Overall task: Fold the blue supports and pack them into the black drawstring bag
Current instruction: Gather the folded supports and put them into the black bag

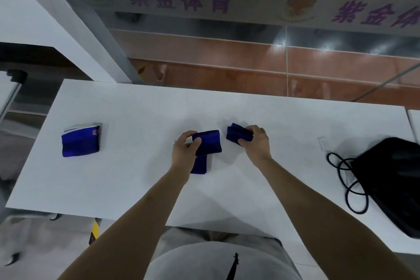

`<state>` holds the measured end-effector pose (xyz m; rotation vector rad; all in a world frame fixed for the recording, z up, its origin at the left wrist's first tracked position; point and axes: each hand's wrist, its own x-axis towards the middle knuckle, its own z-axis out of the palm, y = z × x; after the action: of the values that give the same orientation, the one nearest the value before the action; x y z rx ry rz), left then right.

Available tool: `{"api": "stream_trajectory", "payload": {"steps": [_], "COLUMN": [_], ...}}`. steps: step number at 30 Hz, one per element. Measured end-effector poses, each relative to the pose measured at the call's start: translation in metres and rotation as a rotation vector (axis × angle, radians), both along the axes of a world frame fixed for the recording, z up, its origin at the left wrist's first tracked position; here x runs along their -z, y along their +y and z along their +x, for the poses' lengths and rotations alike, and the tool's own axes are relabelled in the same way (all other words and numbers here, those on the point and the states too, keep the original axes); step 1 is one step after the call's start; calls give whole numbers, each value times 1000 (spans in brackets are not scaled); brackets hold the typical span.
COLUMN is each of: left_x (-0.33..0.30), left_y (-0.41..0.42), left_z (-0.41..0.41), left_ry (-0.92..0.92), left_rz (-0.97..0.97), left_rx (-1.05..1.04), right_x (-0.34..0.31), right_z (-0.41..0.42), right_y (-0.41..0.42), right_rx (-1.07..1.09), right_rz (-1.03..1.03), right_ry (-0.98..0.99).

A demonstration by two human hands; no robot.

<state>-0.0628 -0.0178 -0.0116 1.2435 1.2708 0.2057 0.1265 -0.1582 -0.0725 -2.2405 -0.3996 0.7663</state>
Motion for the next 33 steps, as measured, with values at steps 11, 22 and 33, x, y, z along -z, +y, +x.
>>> {"api": "stream_trajectory", "payload": {"steps": [11,22,33], "left_x": [-47,-96,-114], "left_y": [-71,-177,-323], "left_z": [-39,-44,44], "left_ry": [-223,-301,-302], "left_rz": [-14,-4,140], "left_rx": [-67,184,336], "right_x": [-72,-153,-177], "right_z": [-82,-126,-55], "right_y": [-82,-216,-360], "right_rx": [286,470,450], "right_rz": [322,427,449], "right_ry": [101,3,-76]}}
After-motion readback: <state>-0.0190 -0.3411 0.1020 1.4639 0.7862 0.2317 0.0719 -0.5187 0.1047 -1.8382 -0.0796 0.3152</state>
